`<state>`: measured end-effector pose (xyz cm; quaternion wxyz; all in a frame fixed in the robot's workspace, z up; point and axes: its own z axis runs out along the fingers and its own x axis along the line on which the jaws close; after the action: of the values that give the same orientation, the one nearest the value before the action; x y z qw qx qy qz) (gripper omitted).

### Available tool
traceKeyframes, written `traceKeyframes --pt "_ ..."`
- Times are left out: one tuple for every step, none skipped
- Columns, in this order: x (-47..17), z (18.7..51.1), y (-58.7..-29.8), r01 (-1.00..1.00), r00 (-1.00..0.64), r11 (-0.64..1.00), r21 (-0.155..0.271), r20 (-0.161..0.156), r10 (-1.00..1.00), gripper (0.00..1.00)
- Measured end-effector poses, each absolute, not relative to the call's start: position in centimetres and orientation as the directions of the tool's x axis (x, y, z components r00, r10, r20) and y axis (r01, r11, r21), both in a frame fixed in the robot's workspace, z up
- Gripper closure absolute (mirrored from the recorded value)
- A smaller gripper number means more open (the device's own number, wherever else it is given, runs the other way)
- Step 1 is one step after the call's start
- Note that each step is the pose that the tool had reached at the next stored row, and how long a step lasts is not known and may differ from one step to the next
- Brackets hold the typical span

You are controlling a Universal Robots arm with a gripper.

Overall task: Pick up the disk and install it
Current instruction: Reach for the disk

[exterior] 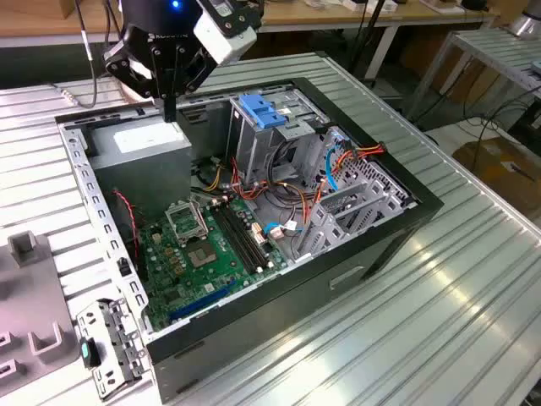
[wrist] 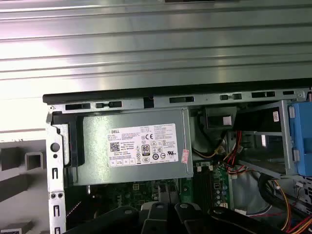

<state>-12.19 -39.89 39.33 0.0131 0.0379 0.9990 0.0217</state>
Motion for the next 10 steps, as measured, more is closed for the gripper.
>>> traceKeyframes --pt "-12.2 39.33 -39.89 0.075 -0.997 0.996 0.044 -0.024 0.076 0.89" --pt "-12.2 39.33 -39.89 0.075 -0.997 0.996 0.044 -0.024 0.076 0.89" --pt "-12.19 39.33 -39.89 0.075 -0.997 0.996 0.044 -0.024 0.076 0.89" --pt "-12.2 39.33 -39.89 0.075 -0.997 0.996 0.044 -0.024 0.076 0.89" --pt "-12.2 39.33 -39.89 0.075 -0.997 0.996 0.044 -0.024 0.076 0.89" --pt "-12.2 39.33 -39.89 0.075 -0.997 0.996 0.044 -0.024 0.076 0.89" --pt "-12.21 39.33 -39.89 0.075 -0.997 0.996 0.044 -0.024 0.076 0.89" --pt "-12.21 39.33 -39.89 0.075 -0.997 0.996 0.044 -0.024 0.076 0.89" --pt "-12.22 39.33 -39.89 0.075 -0.997 0.996 0.044 -0.024 0.076 0.89" --pt "-12.25 39.33 -39.89 0.075 -0.997 0.996 0.044 -0.024 0.076 0.89"
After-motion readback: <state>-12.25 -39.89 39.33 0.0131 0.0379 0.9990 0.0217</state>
